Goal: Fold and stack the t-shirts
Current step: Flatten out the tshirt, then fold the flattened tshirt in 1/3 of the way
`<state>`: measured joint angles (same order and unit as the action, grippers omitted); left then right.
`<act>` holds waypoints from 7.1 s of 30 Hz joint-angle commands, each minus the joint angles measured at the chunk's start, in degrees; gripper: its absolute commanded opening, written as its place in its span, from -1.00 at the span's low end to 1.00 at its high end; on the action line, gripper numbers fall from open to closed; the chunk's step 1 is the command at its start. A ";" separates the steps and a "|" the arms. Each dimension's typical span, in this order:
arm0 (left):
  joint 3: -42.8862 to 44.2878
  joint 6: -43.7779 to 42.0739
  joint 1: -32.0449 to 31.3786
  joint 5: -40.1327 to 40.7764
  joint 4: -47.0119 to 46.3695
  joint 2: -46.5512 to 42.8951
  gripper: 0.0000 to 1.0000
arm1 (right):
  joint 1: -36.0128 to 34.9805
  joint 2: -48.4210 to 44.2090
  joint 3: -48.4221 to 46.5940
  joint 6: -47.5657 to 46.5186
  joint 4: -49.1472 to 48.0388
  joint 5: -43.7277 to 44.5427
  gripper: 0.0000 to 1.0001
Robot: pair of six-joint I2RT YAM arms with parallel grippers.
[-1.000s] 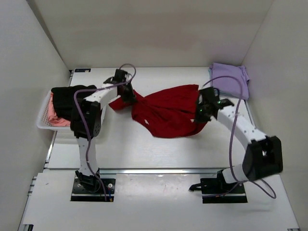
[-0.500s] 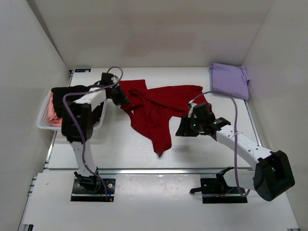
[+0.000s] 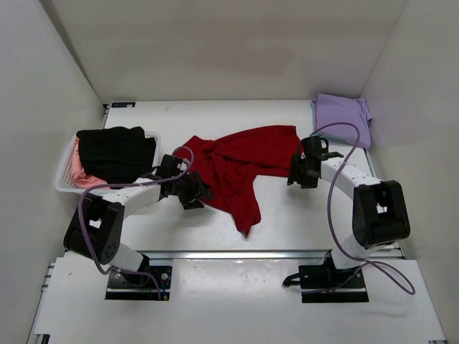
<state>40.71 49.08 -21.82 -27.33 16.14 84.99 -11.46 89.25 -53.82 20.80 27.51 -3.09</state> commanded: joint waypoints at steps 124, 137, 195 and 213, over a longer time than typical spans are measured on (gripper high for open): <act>94.34 -14.45 13.56 18.37 15.15 20.74 -1.00 | 11.99 13.81 -79.09 -7.69 14.76 -7.01 -1.00; 70.27 -14.89 12.43 16.52 15.68 -3.81 -1.00 | 12.69 -6.42 -46.80 -6.56 6.96 -6.84 -0.99; 23.27 -6.19 17.43 14.05 9.00 0.78 -1.00 | 13.66 22.88 -34.85 -4.45 28.39 -3.58 -0.99; 16.79 -5.57 12.61 12.65 7.59 0.00 0.98 | 11.91 17.72 -29.33 -3.66 21.29 -2.08 -0.29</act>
<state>61.43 43.92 -6.57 -14.33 23.35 88.05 1.58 111.53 -86.28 16.71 51.72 -3.38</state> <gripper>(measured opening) 0.982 0.363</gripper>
